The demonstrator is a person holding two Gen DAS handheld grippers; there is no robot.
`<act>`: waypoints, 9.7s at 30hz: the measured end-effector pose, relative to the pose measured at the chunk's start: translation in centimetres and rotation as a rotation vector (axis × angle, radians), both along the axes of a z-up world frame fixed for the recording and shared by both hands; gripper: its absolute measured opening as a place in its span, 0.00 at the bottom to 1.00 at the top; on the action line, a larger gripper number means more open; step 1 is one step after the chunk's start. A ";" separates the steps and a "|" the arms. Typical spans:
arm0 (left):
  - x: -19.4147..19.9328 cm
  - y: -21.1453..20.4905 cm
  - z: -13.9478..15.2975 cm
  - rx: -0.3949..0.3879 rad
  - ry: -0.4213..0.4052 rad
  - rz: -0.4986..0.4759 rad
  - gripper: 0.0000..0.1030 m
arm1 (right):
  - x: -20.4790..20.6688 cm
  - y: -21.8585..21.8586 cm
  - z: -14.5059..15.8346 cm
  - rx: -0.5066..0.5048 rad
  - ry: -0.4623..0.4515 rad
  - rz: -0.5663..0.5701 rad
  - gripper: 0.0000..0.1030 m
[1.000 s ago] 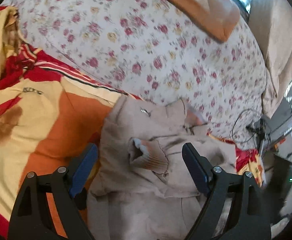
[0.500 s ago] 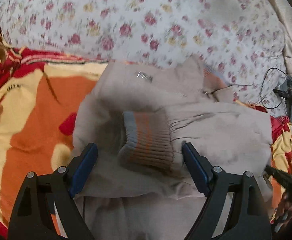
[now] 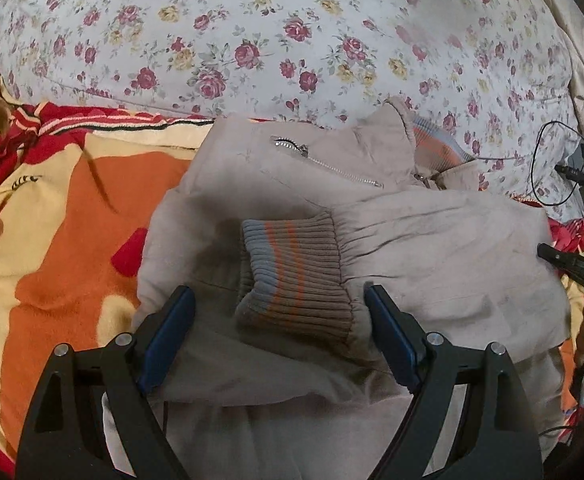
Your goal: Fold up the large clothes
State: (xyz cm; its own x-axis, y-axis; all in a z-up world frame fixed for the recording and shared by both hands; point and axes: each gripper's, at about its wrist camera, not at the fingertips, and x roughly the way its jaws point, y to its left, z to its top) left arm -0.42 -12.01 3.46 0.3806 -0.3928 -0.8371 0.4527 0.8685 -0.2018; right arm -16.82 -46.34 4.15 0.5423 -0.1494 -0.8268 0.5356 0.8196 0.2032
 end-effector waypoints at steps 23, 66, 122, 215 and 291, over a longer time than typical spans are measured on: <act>-0.6 -2.3 -0.3 0.115 -0.058 -0.019 0.86 | 1.1 4.5 -1.0 -0.169 0.028 0.081 0.32; -13.1 9.9 5.0 0.042 0.036 -0.078 0.91 | -18.8 11.9 7.5 0.432 -0.281 0.269 1.00; -18.3 18.3 2.2 0.054 0.092 -0.030 0.00 | -22.5 12.7 2.2 0.131 0.025 0.137 0.66; -17.4 12.5 4.8 -0.010 0.040 -0.041 0.12 | -20.6 11.9 4.3 0.256 -0.128 0.221 0.11; 5.0 0.7 7.5 -0.233 0.052 0.001 0.18 | -2.0 -1.0 3.7 0.398 -0.317 0.013 0.07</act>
State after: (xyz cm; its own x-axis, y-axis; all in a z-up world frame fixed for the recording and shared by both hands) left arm 4.62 -11.33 10.97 0.3401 -0.5777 -0.7420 0.4359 0.7960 -0.4199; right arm -18.87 -47.30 7.89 0.7757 0.1528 -0.6124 0.3867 0.6517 0.6525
